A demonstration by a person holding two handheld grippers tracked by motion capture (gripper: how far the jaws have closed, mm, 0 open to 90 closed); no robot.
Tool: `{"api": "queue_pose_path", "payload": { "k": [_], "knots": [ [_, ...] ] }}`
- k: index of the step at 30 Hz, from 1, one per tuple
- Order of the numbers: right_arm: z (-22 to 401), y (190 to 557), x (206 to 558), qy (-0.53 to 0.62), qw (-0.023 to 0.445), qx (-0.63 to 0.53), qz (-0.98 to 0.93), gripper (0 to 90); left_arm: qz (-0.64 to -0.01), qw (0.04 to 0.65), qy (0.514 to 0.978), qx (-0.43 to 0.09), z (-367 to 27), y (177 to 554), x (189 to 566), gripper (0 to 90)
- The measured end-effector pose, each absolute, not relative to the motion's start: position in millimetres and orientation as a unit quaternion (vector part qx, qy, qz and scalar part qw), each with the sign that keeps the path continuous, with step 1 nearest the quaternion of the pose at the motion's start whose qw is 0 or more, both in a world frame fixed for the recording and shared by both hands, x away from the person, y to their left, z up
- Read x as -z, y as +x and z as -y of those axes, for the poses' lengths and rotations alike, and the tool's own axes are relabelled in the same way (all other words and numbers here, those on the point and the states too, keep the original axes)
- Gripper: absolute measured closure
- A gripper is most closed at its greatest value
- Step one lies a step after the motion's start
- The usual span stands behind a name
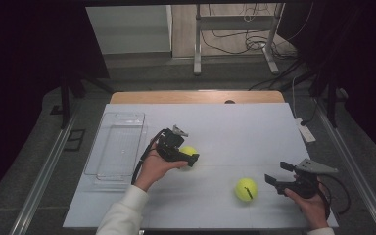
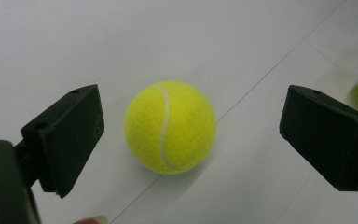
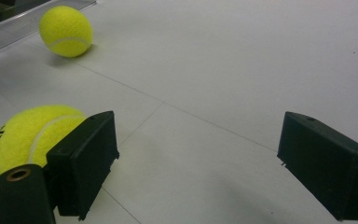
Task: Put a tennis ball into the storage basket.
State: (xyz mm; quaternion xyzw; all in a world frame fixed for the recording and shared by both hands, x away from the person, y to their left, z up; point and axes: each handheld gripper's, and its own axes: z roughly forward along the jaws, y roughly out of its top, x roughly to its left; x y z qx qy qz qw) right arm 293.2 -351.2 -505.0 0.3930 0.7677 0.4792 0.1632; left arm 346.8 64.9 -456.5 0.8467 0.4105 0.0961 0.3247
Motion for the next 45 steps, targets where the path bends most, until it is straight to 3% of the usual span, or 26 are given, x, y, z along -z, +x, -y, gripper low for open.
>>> {"api": "queue_pose_path", "payload": {
  "k": [45],
  "knots": [
    [350.5, 294.1, 506.8, 0.393, 0.162, -0.474, -0.771, 12.2, -0.429, 0.277, 0.857, -0.066, -57.8, 362.4, 487.8, 4.7]
  ]
}}
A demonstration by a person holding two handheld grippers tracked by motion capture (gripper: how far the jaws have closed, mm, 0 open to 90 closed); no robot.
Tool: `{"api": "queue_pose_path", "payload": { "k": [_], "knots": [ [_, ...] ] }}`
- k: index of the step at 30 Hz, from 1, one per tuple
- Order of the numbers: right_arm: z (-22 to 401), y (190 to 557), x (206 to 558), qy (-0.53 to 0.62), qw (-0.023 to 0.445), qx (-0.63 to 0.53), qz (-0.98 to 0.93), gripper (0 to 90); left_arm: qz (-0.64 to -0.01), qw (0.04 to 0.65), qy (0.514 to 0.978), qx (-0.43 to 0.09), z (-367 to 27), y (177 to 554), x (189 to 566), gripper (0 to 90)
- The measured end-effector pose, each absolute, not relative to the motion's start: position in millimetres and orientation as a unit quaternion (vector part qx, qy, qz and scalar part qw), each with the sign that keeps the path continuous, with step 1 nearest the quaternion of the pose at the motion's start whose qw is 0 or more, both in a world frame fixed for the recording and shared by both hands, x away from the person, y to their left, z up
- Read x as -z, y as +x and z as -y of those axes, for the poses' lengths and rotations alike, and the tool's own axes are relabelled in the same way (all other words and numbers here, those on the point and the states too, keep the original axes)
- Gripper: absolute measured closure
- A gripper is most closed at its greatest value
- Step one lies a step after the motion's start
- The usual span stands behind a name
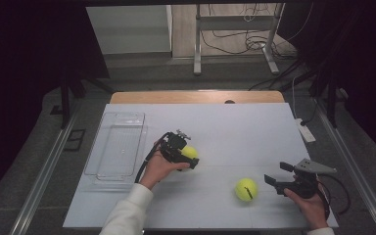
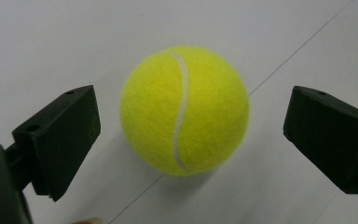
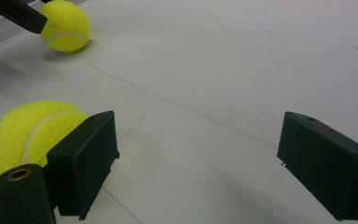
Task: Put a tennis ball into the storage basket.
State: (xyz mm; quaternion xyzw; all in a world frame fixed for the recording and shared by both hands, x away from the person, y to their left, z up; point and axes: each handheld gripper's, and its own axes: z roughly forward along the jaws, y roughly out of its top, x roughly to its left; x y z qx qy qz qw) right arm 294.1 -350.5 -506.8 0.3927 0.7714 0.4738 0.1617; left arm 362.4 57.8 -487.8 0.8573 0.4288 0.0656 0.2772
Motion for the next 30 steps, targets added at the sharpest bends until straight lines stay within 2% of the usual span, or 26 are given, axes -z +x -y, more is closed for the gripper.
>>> {"api": "queue_pose_path", "payload": {
  "k": [11, 16, 17, 30],
  "knots": [
    [350.6, 294.2, 506.9, 0.393, 0.162, -0.474, -0.771, 12.2, -0.426, 0.269, 0.861, -0.066, -54.3, 363.7, 494.3, 10.2],
    [350.8, 294.3, 507.0, 0.393, 0.162, -0.473, -0.772, 12.2, -0.425, 0.268, 0.861, -0.078, -54.6, 363.5, 496.5, 21.0],
    [350.8, 294.3, 507.0, 0.393, 0.162, -0.473, -0.772, 12.2, -0.425, 0.268, 0.861, -0.078, -54.6, 363.5, 496.5, 25.3],
    [351.1, 294.2, 506.7, 0.395, 0.166, -0.473, -0.77, 12.3, -0.412, 0.271, 0.866, -0.084, -56.8, 361.9, 496.0, 26.9]
  ]
}}
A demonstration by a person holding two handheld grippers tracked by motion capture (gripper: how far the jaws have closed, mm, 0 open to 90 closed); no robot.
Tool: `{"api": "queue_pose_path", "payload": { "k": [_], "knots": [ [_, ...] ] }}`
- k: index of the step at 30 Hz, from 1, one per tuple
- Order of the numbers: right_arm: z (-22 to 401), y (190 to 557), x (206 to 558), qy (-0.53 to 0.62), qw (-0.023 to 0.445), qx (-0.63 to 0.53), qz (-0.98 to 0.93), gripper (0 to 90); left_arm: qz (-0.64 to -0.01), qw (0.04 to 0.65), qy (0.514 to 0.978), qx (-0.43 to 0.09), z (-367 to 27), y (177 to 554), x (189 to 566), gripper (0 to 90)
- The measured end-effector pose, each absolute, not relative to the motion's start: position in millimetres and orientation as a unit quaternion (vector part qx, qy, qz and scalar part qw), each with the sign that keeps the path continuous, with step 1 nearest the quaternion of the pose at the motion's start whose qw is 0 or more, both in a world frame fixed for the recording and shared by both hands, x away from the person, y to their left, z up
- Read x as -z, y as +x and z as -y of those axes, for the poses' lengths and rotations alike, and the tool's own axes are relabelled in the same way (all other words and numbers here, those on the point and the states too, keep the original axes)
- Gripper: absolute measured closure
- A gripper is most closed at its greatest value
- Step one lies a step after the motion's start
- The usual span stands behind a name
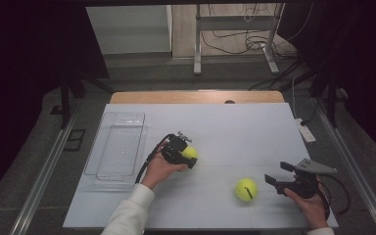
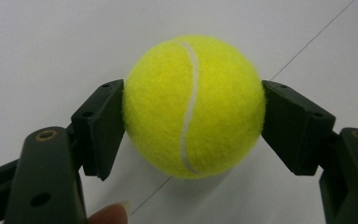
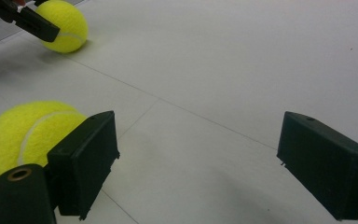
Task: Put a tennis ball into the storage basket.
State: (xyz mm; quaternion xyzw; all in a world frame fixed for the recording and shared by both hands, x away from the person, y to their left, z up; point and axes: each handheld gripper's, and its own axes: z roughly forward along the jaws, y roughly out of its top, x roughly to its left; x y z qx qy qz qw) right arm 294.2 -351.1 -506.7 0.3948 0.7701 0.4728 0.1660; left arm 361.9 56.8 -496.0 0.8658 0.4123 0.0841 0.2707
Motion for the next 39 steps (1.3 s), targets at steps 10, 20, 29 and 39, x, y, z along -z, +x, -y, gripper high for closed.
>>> {"api": "queue_pose_path", "payload": {
  "k": [10, 20, 29, 39],
  "knots": [
    [351.3, 293.8, 506.8, 0.397, 0.168, -0.471, -0.769, 12.4, -0.402, 0.292, 0.863, -0.088, -62.4, 357.2, 490.9, 26.9],
    [351.3, 293.1, 506.2, 0.4, 0.171, -0.471, -0.768, 12.6, -0.395, 0.309, 0.86, -0.092, -68.8, 349.4, 489.3, 26.9],
    [351.1, 292.8, 506.0, 0.4, 0.173, -0.47, -0.767, 12.7, -0.39, 0.333, 0.853, -0.095, -75.5, 343.7, 484.1, 26.9],
    [350.0, 292.2, 505.0, 0.398, 0.18, -0.471, -0.767, 13.4, -0.388, 0.346, 0.848, -0.109, -82.5, 341.2, 479.9, 26.9]
  ]
}}
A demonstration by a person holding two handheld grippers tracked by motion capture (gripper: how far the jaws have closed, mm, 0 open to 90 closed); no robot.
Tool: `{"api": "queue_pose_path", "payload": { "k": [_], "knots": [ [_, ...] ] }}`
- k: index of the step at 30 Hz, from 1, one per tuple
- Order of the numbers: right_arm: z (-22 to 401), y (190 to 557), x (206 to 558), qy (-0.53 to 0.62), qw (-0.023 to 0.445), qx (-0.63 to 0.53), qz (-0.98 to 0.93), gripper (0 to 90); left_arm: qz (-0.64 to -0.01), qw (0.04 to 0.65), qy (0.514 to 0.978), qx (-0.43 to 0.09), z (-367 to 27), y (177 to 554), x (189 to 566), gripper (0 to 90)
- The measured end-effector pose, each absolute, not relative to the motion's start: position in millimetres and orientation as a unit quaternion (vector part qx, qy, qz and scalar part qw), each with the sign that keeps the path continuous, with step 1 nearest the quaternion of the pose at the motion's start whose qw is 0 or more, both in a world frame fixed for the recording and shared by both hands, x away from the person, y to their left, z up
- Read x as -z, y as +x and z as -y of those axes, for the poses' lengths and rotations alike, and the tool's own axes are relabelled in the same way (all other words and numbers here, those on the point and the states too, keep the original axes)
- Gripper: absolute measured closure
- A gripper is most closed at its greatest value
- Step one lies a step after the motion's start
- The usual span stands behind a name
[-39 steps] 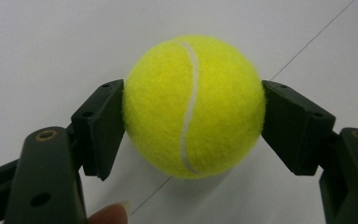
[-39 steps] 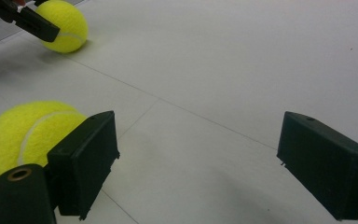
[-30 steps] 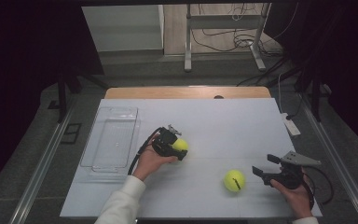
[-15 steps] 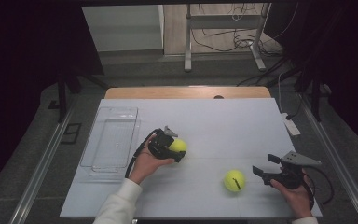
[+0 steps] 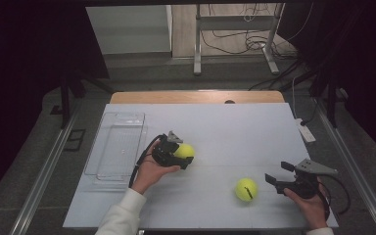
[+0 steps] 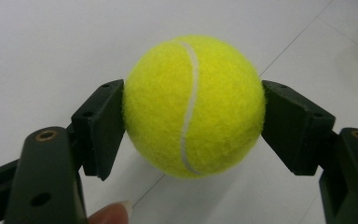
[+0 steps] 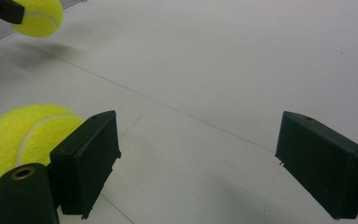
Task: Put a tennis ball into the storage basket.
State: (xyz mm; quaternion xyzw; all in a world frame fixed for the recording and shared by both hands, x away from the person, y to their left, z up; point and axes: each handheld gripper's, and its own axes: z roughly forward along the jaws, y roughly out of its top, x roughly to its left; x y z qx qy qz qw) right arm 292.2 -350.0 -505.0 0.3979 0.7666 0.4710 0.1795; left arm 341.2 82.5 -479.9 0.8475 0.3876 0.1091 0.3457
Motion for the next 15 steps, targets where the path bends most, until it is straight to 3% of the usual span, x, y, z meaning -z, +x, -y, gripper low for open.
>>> {"api": "queue_pose_path", "payload": {
  "k": [15],
  "knots": [
    [348.6, 292.7, 504.7, 0.393, 0.176, -0.472, -0.769, 13.4, -0.387, 0.376, 0.834, -0.117, -86.0, 336.0, 471.1, 26.9]
  ]
}}
